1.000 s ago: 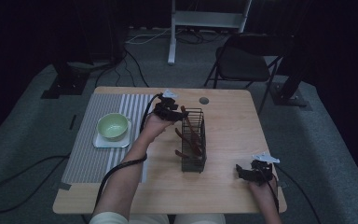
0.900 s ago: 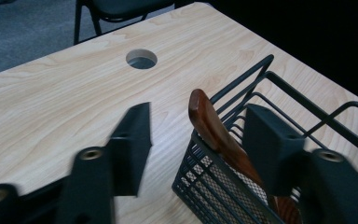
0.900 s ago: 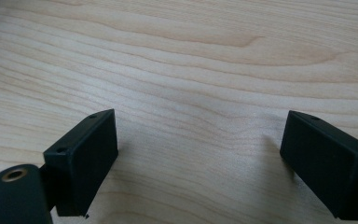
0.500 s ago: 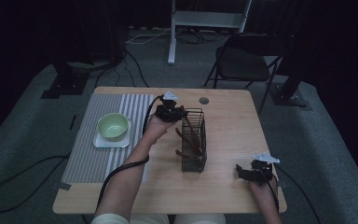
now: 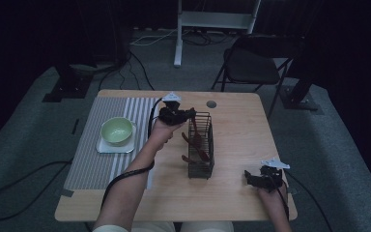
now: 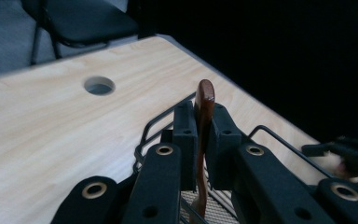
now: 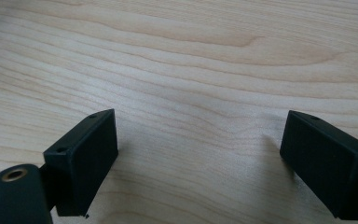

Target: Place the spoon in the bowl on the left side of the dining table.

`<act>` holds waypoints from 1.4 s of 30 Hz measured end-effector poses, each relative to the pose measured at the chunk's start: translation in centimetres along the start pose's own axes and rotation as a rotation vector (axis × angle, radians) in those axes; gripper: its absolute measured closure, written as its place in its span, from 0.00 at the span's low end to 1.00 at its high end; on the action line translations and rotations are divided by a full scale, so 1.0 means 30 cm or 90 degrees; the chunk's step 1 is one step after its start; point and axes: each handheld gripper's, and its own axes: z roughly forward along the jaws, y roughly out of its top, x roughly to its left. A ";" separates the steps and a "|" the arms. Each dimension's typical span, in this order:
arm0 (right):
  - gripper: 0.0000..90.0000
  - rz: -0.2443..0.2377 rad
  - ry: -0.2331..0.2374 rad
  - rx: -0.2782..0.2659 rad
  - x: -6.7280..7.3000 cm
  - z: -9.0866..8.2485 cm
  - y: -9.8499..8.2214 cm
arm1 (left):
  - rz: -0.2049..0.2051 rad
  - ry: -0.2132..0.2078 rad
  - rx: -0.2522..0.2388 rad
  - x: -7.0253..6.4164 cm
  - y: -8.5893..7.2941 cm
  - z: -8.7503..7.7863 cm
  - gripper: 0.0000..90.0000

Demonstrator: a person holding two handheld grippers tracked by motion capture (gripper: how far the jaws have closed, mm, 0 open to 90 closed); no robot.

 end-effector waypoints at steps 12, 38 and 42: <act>0.12 0.000 0.000 0.000 0.000 0.000 0.000 | 0.031 0.003 -0.030 -0.054 0.041 -0.041 0.93; 0.12 0.000 -0.001 0.000 -0.001 0.000 0.000 | 0.043 0.016 -0.128 -0.107 0.135 -0.252 0.93; 0.12 0.000 -0.002 0.000 -0.001 0.000 0.000 | 0.048 0.038 -0.135 -0.103 0.131 -0.287 0.93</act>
